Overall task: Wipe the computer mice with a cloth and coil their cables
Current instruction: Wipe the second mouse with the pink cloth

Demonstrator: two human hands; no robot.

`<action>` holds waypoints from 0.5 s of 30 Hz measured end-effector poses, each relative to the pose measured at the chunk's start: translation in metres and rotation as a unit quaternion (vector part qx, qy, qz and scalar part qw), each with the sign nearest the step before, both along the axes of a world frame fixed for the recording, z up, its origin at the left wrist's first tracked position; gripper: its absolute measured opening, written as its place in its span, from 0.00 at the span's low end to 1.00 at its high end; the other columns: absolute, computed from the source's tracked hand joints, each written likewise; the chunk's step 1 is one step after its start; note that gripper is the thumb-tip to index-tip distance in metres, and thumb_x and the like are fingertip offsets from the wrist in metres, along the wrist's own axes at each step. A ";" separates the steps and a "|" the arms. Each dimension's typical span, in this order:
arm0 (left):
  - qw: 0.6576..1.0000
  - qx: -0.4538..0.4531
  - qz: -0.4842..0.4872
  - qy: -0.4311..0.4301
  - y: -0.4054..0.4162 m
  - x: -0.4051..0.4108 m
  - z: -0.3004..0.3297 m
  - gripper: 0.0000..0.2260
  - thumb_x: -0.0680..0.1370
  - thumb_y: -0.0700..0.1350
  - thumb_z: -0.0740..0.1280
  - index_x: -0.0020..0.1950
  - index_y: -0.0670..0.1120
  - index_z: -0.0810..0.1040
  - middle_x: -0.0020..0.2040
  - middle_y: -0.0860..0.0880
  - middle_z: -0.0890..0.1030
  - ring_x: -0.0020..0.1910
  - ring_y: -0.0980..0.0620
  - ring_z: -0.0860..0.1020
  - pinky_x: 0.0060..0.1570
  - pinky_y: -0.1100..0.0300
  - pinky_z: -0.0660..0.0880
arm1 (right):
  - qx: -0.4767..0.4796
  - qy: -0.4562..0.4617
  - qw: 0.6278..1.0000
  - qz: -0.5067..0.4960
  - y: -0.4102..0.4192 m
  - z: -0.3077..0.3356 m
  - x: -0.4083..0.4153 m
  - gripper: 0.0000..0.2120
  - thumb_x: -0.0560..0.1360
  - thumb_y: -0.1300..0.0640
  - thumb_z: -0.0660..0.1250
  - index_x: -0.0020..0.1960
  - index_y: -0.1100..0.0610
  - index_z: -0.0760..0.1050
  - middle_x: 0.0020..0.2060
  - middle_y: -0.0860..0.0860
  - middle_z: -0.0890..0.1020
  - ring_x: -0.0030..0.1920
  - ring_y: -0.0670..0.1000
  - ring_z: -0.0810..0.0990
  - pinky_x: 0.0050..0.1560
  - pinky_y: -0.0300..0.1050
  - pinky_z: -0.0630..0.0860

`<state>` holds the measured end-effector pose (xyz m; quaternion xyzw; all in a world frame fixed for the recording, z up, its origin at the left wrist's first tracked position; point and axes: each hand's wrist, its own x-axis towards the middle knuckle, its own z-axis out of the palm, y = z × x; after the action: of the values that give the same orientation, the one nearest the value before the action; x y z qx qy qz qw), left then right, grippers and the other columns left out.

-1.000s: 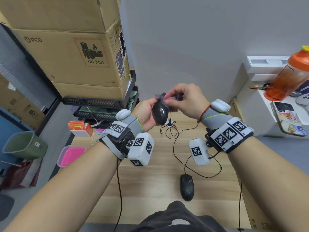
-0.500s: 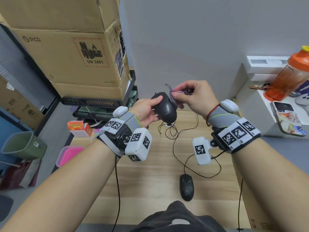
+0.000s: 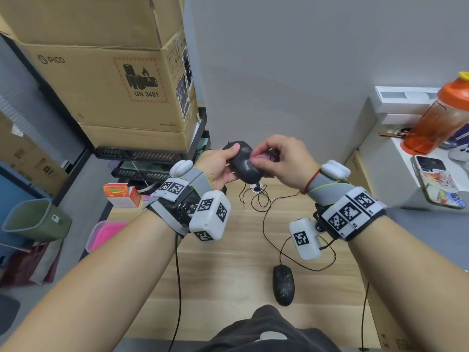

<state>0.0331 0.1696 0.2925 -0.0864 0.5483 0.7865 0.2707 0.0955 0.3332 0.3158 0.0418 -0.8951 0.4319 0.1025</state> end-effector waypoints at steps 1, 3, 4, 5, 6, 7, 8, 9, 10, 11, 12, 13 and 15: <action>1.000 -0.001 0.010 -0.006 -0.002 -0.001 0.000 0.12 0.80 0.40 0.68 0.60 0.36 0.77 0.52 0.40 0.83 0.44 0.45 0.84 0.37 0.50 0.82 | 0.019 -0.013 0.999 0.025 0.000 -0.003 0.003 0.05 0.69 0.56 0.76 0.41 0.50 0.81 0.33 0.45 0.80 0.32 0.46 0.80 0.38 0.41 0.78; 1.000 -0.003 0.026 -0.012 -0.009 -0.004 0.001 0.14 0.79 0.40 0.68 0.63 0.36 0.75 0.55 0.40 0.82 0.46 0.44 0.84 0.37 0.49 0.82 | 0.027 -0.081 0.993 0.077 0.005 -0.007 0.006 0.05 0.69 0.57 0.77 0.41 0.51 0.82 0.29 0.45 0.81 0.30 0.46 0.79 0.37 0.41 0.79; 1.000 -0.005 0.028 -0.012 -0.010 -0.005 0.002 0.15 0.79 0.40 0.68 0.64 0.36 0.75 0.57 0.40 0.81 0.47 0.45 0.83 0.38 0.49 0.82 | 0.026 -0.106 0.990 0.088 0.009 -0.007 0.008 0.05 0.70 0.58 0.76 0.43 0.52 0.81 0.28 0.45 0.81 0.29 0.47 0.79 0.38 0.42 0.78; 1.000 -0.008 0.028 -0.010 -0.012 -0.006 0.002 0.15 0.79 0.40 0.69 0.64 0.37 0.75 0.58 0.40 0.81 0.48 0.45 0.83 0.40 0.49 0.82 | 0.009 -0.105 0.991 0.085 0.013 -0.006 0.008 0.06 0.72 0.61 0.74 0.47 0.54 0.80 0.28 0.46 0.80 0.29 0.47 0.78 0.39 0.42 0.78; 1.000 -0.013 0.023 -0.006 -0.013 -0.007 0.002 0.15 0.79 0.40 0.69 0.65 0.38 0.75 0.58 0.41 0.81 0.49 0.45 0.82 0.42 0.49 0.82 | -0.038 -0.088 0.993 0.070 0.016 -0.004 0.007 0.09 0.74 0.64 0.71 0.53 0.58 0.78 0.30 0.46 0.79 0.29 0.48 0.78 0.39 0.43 0.77; 1.000 -0.019 0.016 -0.001 -0.013 -0.007 0.002 0.15 0.79 0.40 0.69 0.65 0.39 0.75 0.58 0.41 0.80 0.50 0.45 0.82 0.46 0.47 0.82 | -0.123 -0.069 0.989 0.053 0.019 -0.001 0.006 0.12 0.76 0.67 0.68 0.59 0.61 0.75 0.31 0.47 0.79 0.30 0.48 0.79 0.39 0.42 0.77; 1.000 -0.024 0.008 0.005 -0.013 -0.007 0.002 0.16 0.79 0.40 0.69 0.66 0.39 0.75 0.59 0.42 0.80 0.51 0.45 0.81 0.49 0.46 0.81 | -0.230 -0.060 0.971 0.041 0.021 0.004 0.004 0.15 0.77 0.69 0.65 0.63 0.63 0.72 0.33 0.48 0.79 0.31 0.47 0.80 0.39 0.40 0.78; 1.000 -0.028 -0.002 0.011 -0.012 -0.006 0.001 0.18 0.78 0.40 0.69 0.67 0.39 0.74 0.60 0.41 0.80 0.53 0.44 0.81 0.52 0.44 0.80 | -0.332 -0.061 0.941 0.035 0.022 0.010 0.003 0.15 0.78 0.70 0.63 0.64 0.64 0.71 0.36 0.49 0.79 0.34 0.47 0.81 0.42 0.40 0.79; 0.999 -0.028 -0.012 0.014 -0.010 -0.005 0.001 0.19 0.78 0.40 0.69 0.69 0.40 0.74 0.61 0.41 0.79 0.54 0.44 0.80 0.55 0.41 0.79 | -0.407 -0.068 0.910 0.034 0.023 0.016 0.001 0.14 0.78 0.70 0.61 0.63 0.64 0.72 0.40 0.52 0.80 0.38 0.48 0.82 0.45 0.41 0.80; 0.999 -0.027 -0.018 0.016 -0.008 -0.003 0.001 0.19 0.79 0.41 0.69 0.69 0.40 0.73 0.61 0.41 0.79 0.54 0.43 0.80 0.56 0.40 0.78 | -0.448 -0.075 0.890 0.039 0.023 0.018 0.000 0.12 0.78 0.69 0.61 0.60 0.63 0.75 0.44 0.54 0.81 0.41 0.49 0.82 0.49 0.43 0.81; 0.999 -0.026 -0.023 0.018 -0.007 -0.001 0.001 0.19 0.79 0.41 0.69 0.69 0.41 0.73 0.61 0.41 0.79 0.54 0.42 0.80 0.56 0.39 0.78 | -0.458 -0.081 0.884 0.046 0.019 0.019 -0.002 0.09 0.78 0.69 0.62 0.56 0.62 0.77 0.46 0.56 0.81 0.42 0.50 0.83 0.51 0.44 0.81; 0.999 -0.023 -0.031 0.019 -0.004 0.001 0.003 0.18 0.80 0.42 0.68 0.69 0.41 0.73 0.60 0.41 0.79 0.53 0.42 0.79 0.55 0.40 0.78 | -0.439 -0.085 0.893 0.047 0.016 0.019 -0.002 0.08 0.78 0.69 0.63 0.52 0.61 0.78 0.45 0.57 0.82 0.41 0.50 0.83 0.51 0.45 0.82; 0.998 -0.010 -0.061 0.015 0.001 0.005 0.007 0.16 0.82 0.46 0.62 0.70 0.42 0.72 0.63 0.40 0.78 0.56 0.42 0.78 0.57 0.42 0.75 | -0.330 -0.091 0.939 0.027 0.007 0.015 -0.001 0.06 0.76 0.68 0.67 0.48 0.59 0.77 0.37 0.54 0.82 0.35 0.49 0.83 0.45 0.43 0.83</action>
<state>0.0384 0.1703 0.2994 -0.0437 0.5644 0.7641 0.3095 0.0945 0.3406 0.3309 -0.0099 -0.7066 0.7074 0.0166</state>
